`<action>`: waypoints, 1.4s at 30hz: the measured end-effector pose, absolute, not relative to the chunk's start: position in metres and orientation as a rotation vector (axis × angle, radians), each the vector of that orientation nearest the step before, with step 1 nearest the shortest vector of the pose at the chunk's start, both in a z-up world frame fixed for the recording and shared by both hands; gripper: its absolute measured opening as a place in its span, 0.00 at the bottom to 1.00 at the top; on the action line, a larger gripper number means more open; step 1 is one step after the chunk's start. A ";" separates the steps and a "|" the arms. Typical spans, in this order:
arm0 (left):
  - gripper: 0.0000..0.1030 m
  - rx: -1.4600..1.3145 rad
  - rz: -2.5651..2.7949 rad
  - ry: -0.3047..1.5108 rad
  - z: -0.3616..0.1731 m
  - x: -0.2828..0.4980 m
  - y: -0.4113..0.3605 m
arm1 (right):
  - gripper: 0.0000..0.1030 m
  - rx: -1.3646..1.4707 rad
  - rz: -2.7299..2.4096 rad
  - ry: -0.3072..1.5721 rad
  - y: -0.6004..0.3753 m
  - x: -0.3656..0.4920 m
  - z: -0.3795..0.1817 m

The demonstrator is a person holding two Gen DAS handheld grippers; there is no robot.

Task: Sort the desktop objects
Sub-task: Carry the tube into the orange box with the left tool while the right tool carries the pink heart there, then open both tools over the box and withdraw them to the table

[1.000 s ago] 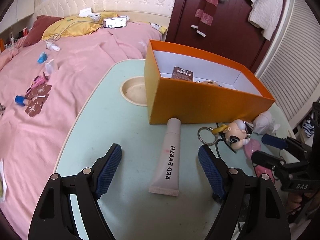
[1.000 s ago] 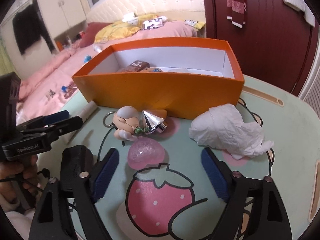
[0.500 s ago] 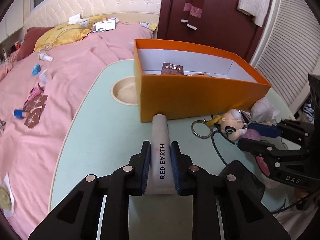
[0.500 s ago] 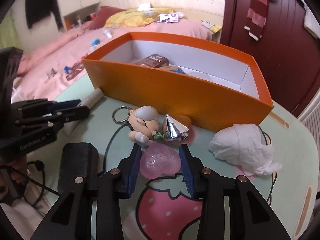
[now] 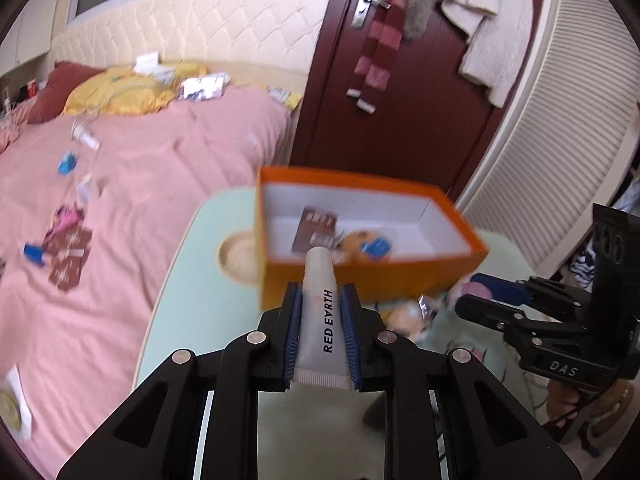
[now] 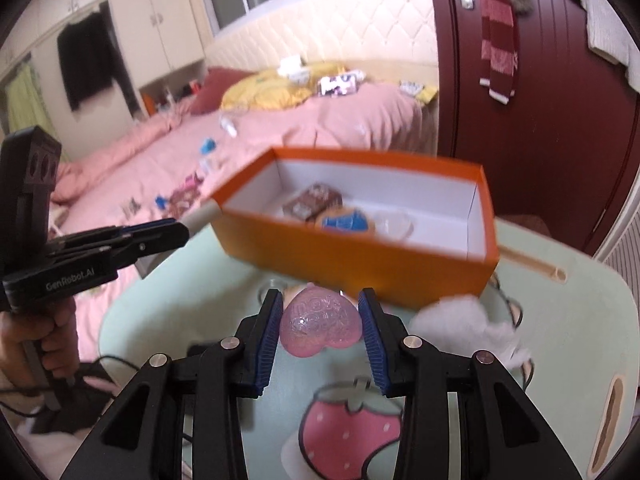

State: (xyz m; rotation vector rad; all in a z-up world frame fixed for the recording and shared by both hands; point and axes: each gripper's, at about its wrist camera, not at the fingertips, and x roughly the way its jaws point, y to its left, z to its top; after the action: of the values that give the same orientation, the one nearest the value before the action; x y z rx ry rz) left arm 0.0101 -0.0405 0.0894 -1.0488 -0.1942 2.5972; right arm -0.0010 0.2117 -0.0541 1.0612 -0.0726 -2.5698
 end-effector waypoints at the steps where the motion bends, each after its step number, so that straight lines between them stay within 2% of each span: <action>1: 0.21 -1.034 2.595 -0.193 0.093 0.006 -0.039 | 0.37 1.046 -2.578 -0.086 0.212 -0.004 -0.051; 9: 0.21 -0.978 2.583 -0.175 0.102 -0.032 -0.030 | 0.37 1.027 -2.650 -0.146 0.220 -0.044 -0.044; 21: 0.21 -1.109 2.545 -0.200 0.059 -0.066 -0.016 | 0.37 1.133 -2.636 -0.183 0.225 -0.066 -0.069; 23: 0.21 -1.116 2.550 -0.206 0.056 -0.067 -0.017 | 0.37 1.113 -2.652 -0.128 0.221 -0.065 -0.070; 31: 0.22 -1.121 2.566 -0.197 0.055 -0.066 -0.018 | 0.37 1.112 -2.642 -0.142 0.221 -0.068 -0.073; 33: 0.32 -1.116 2.567 -0.221 0.057 -0.066 -0.020 | 0.39 1.111 -2.642 -0.140 0.221 -0.068 -0.072; 34: 0.37 -1.102 2.553 -0.246 0.059 -0.064 -0.022 | 0.43 1.106 -2.641 -0.143 0.221 -0.067 -0.071; 35: 0.53 -1.085 2.547 -0.266 0.062 -0.062 -0.023 | 0.47 1.093 -2.647 -0.144 0.220 -0.065 -0.070; 36: 0.67 -1.061 2.556 -0.277 0.066 -0.059 -0.025 | 0.59 1.080 -2.653 -0.145 0.219 -0.063 -0.069; 37: 0.70 -1.037 2.566 -0.288 0.070 -0.056 -0.026 | 0.67 1.063 -2.661 -0.143 0.219 -0.060 -0.067; 38: 0.74 -1.014 2.576 -0.295 0.074 -0.053 -0.028 | 0.68 1.036 -2.675 -0.135 0.220 -0.056 -0.064; 42: 0.75 -0.992 2.604 -0.273 0.085 -0.039 -0.035 | 0.68 0.996 -2.702 -0.093 0.221 -0.043 -0.055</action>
State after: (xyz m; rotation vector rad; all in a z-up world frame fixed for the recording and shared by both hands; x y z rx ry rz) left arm -0.0387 -0.0351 0.0854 -0.9923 -0.2731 2.6044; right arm -0.0431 0.2209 -0.0555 0.9956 -0.0925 -2.7019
